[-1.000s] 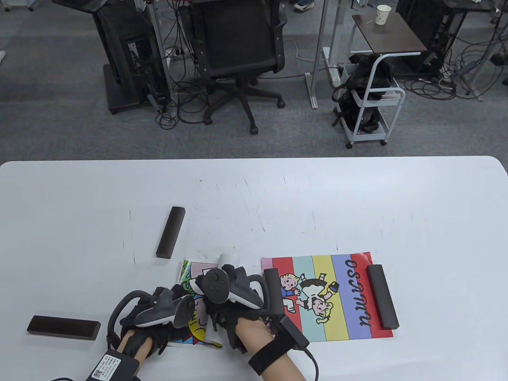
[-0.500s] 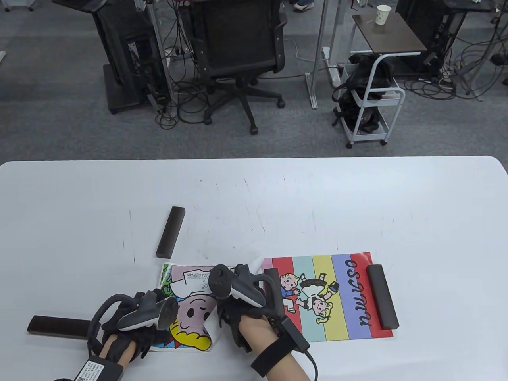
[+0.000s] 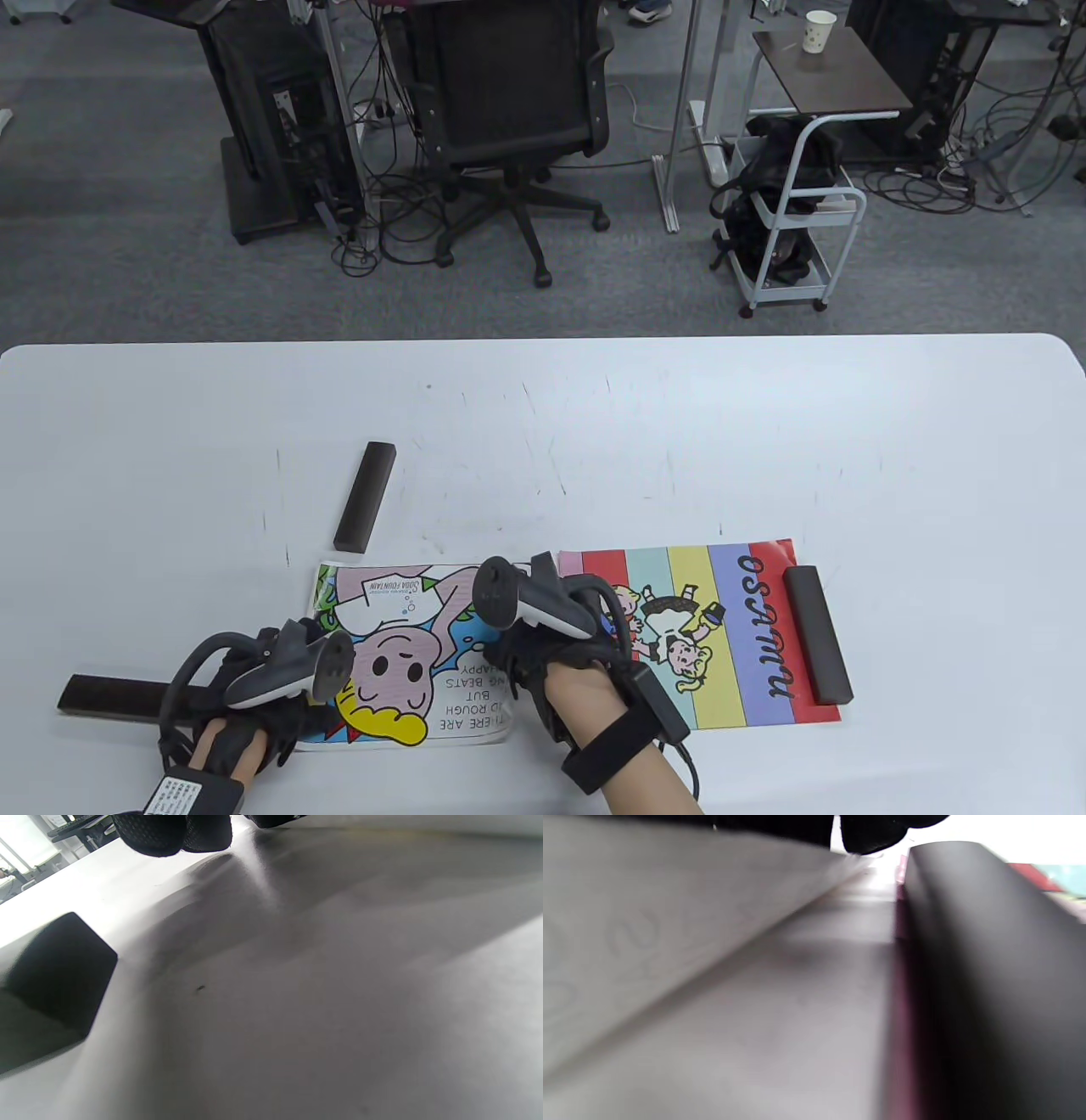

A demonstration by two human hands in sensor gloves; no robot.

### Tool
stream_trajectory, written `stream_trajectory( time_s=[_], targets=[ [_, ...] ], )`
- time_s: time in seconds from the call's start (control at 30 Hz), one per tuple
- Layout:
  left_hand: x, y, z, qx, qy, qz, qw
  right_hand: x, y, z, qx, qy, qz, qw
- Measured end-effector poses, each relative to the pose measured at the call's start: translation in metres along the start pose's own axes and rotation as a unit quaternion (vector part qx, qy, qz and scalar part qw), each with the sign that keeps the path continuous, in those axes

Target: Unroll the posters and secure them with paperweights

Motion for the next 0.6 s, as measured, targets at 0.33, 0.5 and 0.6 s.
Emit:
stream_trajectory(
  time_s=[0.33, 0.5, 0.6],
  targets=[
    [-0.004, 0.003, -0.011, 0.005, -0.007, -0.008, 1.000, 0.022, -0.019, 0.003, 0.116, 0.036, 0.029, 0.992],
    [-0.005, 0.005, -0.015, 0.006, -0.014, -0.014, 1.000, 0.023, -0.027, 0.005, 0.143, 0.038, 0.029, 0.989],
    [-0.003, 0.003, -0.015, 0.008, -0.014, -0.018, 1.000, 0.023, -0.029, 0.006, 0.151, 0.036, 0.028, 0.987]
  ],
)
Point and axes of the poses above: the tracker on the back of each hand, its own z axis roughly to the thumb side, its own x axis roughly from the fingertips to the wrist, y = z × x, the point moved 3 cm from there along -x, roughly from the wrist to the fingertips, and after that the axes turned 12 degrees about -y, right-handed, at the moved point
